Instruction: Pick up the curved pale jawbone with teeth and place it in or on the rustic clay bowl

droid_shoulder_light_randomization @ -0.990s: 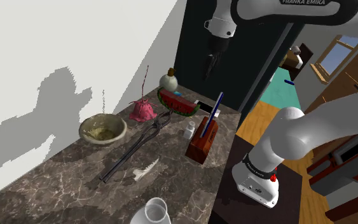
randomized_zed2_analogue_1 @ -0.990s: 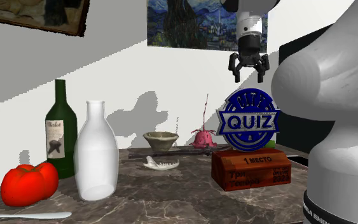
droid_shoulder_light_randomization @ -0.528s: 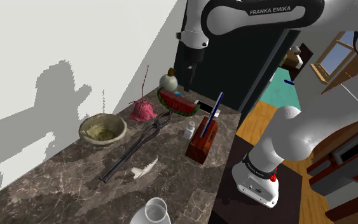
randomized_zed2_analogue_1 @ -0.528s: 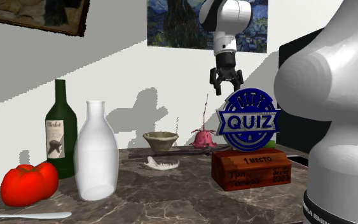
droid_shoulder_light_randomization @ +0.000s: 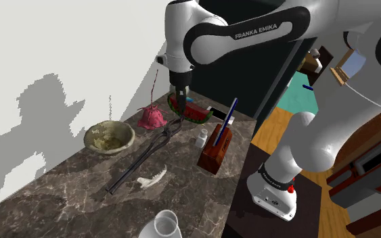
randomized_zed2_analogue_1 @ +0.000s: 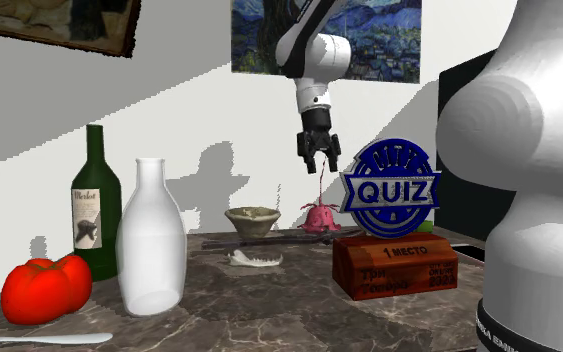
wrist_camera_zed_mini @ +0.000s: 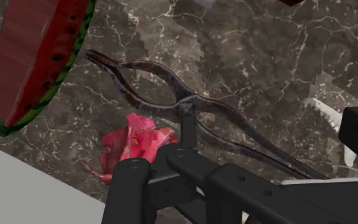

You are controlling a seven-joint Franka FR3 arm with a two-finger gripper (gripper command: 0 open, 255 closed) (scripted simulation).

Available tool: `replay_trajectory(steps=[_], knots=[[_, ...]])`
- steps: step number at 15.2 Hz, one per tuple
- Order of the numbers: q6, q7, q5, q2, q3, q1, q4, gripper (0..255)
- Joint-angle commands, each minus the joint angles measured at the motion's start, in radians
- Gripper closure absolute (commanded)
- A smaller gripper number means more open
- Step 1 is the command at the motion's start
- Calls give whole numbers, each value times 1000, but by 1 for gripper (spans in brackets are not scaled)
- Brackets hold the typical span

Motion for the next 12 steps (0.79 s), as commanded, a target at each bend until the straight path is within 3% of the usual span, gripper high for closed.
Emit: replay_trajectory(steps=[1, 12], knots=[[19, -31, -14, 61, 21, 21, 25, 0], [96, -147, -109, 314, 148, 151, 101, 0]])
